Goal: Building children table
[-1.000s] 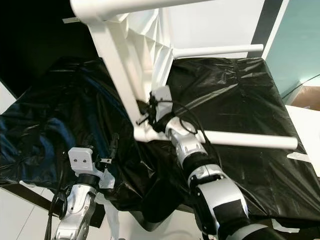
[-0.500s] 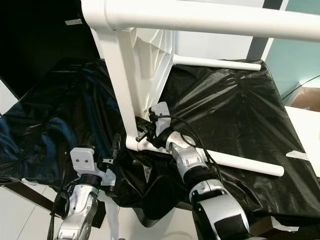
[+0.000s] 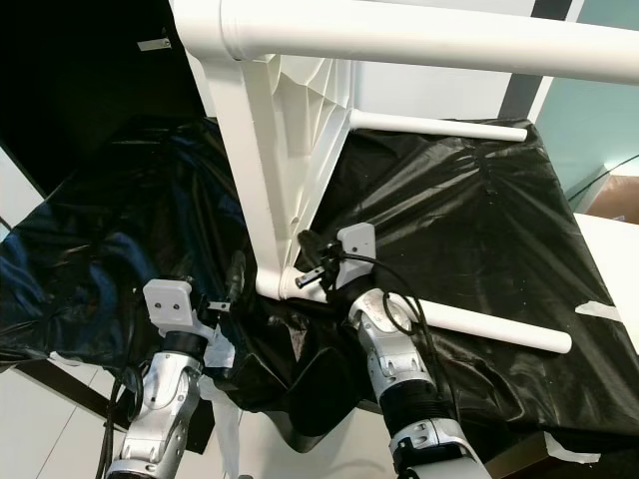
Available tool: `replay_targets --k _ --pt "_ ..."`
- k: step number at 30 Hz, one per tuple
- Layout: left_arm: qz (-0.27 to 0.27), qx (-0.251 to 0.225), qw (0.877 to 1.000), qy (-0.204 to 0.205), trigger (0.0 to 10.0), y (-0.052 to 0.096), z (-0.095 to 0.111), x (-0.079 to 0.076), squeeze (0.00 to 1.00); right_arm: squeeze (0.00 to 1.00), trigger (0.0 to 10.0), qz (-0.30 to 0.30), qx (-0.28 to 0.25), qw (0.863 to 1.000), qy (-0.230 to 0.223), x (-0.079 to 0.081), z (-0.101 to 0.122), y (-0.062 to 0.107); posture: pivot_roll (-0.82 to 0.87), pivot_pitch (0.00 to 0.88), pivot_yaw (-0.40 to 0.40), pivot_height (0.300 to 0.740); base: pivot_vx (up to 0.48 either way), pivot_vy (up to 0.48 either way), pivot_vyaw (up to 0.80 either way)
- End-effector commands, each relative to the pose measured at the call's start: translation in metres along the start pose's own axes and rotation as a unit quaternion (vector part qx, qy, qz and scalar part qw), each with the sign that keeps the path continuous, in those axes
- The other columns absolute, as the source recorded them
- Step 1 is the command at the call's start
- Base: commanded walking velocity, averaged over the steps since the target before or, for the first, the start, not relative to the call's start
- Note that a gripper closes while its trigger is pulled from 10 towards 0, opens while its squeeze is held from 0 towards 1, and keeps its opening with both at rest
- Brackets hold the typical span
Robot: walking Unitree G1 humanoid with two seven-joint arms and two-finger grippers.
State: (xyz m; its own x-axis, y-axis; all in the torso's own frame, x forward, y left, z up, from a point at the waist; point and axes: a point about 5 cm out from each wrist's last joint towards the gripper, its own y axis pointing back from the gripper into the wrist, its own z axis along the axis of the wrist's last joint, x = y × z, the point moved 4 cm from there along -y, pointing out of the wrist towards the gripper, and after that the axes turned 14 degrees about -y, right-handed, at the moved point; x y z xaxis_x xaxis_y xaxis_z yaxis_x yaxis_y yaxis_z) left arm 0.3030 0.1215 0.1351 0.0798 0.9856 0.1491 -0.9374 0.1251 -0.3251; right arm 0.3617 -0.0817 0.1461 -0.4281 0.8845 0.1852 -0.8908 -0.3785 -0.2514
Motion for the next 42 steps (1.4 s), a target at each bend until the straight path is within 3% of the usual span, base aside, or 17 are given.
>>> replay_targets --k 1,5,9,11,16,22,29,33,39,42 --pt "-0.079 -0.022 0.997 0.013 10.0 0.002 0.006 -0.014 0.0 0.0 10.0 -0.025 -0.013 0.999 0.02 -0.007 0.004 0.001 0.09 0.0 0.07 0.74 0.0 0.0 0.0" --pt "-0.102 -0.034 0.994 0.034 10.0 0.0 0.012 -0.02 0.0 0.0 10.0 -0.09 -0.052 0.992 0.074 -0.026 0.022 0.006 0.08 0.0 0.069 0.74 0.0 0.0 0.0" --pt "-0.107 -0.037 0.993 0.038 10.0 -0.001 0.014 -0.022 0.0 0.0 10.0 -0.113 -0.062 0.988 0.09 -0.032 0.027 0.009 0.08 0.0 0.069 0.74 0.0 0.0 0.0" --pt "-0.123 -0.044 0.99 0.046 10.0 -0.004 0.017 -0.028 0.0 0.0 10.0 -0.141 -0.085 0.977 0.134 -0.039 0.038 0.018 0.07 0.0 0.072 0.74 0.0 0.0 0.0" --pt "-0.144 -0.052 0.987 0.053 10.0 -0.006 0.021 -0.035 0.0 0.0 10.0 -0.143 -0.097 0.967 0.187 -0.037 0.043 0.025 0.06 0.0 0.076 0.74 0.0 0.0 0.0" --pt "-0.187 -0.062 0.977 0.075 10.0 -0.005 0.029 -0.042 0.0 0.0 10.0 -0.148 -0.094 0.929 0.327 -0.044 0.043 0.047 0.04 0.0 0.087 0.74 0.0 0.0 0.0" --pt "-0.228 -0.061 0.967 0.091 10.0 0.006 0.032 -0.047 0.0 0.0 10.0 -0.18 -0.052 0.916 0.355 -0.064 0.03 0.066 0.03 0.0 0.099 0.74 0.0 0.0 0.0" --pt "-0.248 -0.064 0.961 0.107 10.0 0.009 0.036 -0.051 0.0 0.0 10.0 -0.184 -0.043 0.915 0.358 -0.065 0.025 0.066 0.02 0.0 0.099 0.74 0.0 0.0 0.0" --pt "-0.266 -0.071 0.954 0.119 10.0 0.007 0.042 -0.055 0.0 0.0 10.0 -0.184 -0.037 0.916 0.355 -0.063 0.021 0.062 0.03 0.0 0.095 0.74 0.0 0.0 0.0" --pt "-0.274 -0.072 0.952 0.117 10.0 -0.005 0.044 -0.065 0.0 0.0 10.0 -0.181 -0.037 0.916 0.355 -0.062 0.021 0.055 0.03 0.0 0.093 0.74 0.0 0.0 0.0"
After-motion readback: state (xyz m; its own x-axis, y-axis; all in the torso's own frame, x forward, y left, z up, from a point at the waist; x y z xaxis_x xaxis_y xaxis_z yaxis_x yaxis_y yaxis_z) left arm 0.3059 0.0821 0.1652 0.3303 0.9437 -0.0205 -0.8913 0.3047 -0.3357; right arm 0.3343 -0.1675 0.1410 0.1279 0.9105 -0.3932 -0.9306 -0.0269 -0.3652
